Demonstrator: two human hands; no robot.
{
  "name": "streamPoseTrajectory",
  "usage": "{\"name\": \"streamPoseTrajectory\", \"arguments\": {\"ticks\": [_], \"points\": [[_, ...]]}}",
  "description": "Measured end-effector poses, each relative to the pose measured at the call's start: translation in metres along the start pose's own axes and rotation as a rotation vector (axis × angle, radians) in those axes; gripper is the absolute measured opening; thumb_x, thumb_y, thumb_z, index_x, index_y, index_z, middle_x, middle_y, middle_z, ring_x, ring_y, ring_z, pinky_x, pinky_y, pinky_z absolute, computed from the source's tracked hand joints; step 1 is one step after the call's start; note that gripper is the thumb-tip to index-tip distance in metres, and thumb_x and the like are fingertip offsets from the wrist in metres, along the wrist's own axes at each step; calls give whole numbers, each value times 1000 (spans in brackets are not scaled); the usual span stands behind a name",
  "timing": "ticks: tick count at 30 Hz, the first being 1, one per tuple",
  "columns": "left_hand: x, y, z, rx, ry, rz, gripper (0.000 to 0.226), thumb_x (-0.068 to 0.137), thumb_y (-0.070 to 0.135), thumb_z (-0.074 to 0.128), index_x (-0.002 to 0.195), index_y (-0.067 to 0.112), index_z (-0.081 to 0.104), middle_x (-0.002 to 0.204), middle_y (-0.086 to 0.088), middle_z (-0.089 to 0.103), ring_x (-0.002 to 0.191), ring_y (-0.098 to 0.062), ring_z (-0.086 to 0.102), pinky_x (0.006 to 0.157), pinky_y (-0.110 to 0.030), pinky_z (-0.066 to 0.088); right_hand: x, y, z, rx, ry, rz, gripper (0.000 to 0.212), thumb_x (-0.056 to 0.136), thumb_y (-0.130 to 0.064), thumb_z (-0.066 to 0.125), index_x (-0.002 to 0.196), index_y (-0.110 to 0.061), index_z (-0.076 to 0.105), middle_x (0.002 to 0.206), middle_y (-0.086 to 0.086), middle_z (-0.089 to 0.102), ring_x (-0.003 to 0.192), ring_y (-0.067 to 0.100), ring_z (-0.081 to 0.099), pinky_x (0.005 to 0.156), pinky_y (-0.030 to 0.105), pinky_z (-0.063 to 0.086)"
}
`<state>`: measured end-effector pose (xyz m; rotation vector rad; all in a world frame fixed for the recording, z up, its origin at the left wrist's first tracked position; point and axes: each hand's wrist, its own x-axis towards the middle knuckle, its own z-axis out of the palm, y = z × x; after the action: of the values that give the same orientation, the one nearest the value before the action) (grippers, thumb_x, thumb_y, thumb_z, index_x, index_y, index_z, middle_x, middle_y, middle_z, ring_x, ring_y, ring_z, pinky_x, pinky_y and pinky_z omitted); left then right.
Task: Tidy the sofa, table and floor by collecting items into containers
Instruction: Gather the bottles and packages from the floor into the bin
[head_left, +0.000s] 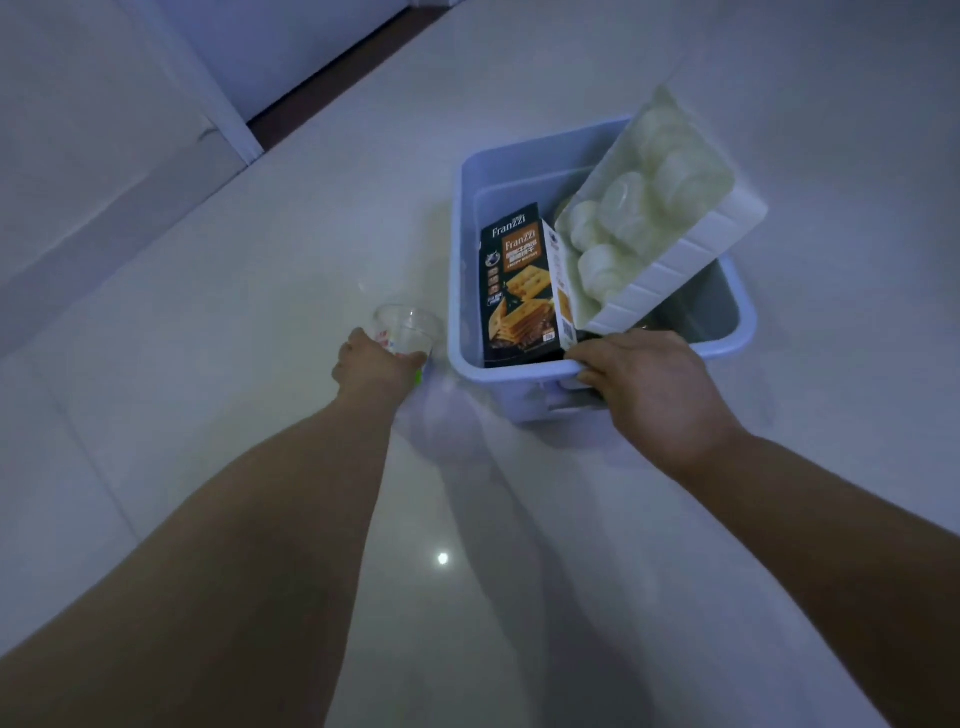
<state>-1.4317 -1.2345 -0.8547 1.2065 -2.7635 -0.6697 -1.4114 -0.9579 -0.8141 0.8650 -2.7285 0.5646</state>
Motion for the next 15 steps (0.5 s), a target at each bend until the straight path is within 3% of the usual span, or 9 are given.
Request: {"name": "streamPoseTrajectory", "arguments": {"ticks": [5,11,15], "points": [[10,-12,10,69,-160,-43,83,72,35,79,133,-1,34,135,-21,48,127,-35,48,105,-39,39,2,-3,-3,-34,14,-1,17,81,-20,53,76,-18,69,63,4,65,57,29,59,55,30,41],[-9,-33,18,18,-132,-98,71,76,29,75,128,-4,38,132,-20,52,125,-35,51,101,-38,43,-11,-12,-6,-15,4,-8,15,78,-20,57,77,-18,72,66,2,68,60,25,61,53,25,39],[-25,-36,18,-22,-144,-114,71,74,31,75,128,-3,44,129,-18,54,122,-33,54,98,-35,46,-6,-12,-10,-7,-65,19,18,89,-20,54,85,-15,70,75,7,68,72,30,60,61,32,37]]}}
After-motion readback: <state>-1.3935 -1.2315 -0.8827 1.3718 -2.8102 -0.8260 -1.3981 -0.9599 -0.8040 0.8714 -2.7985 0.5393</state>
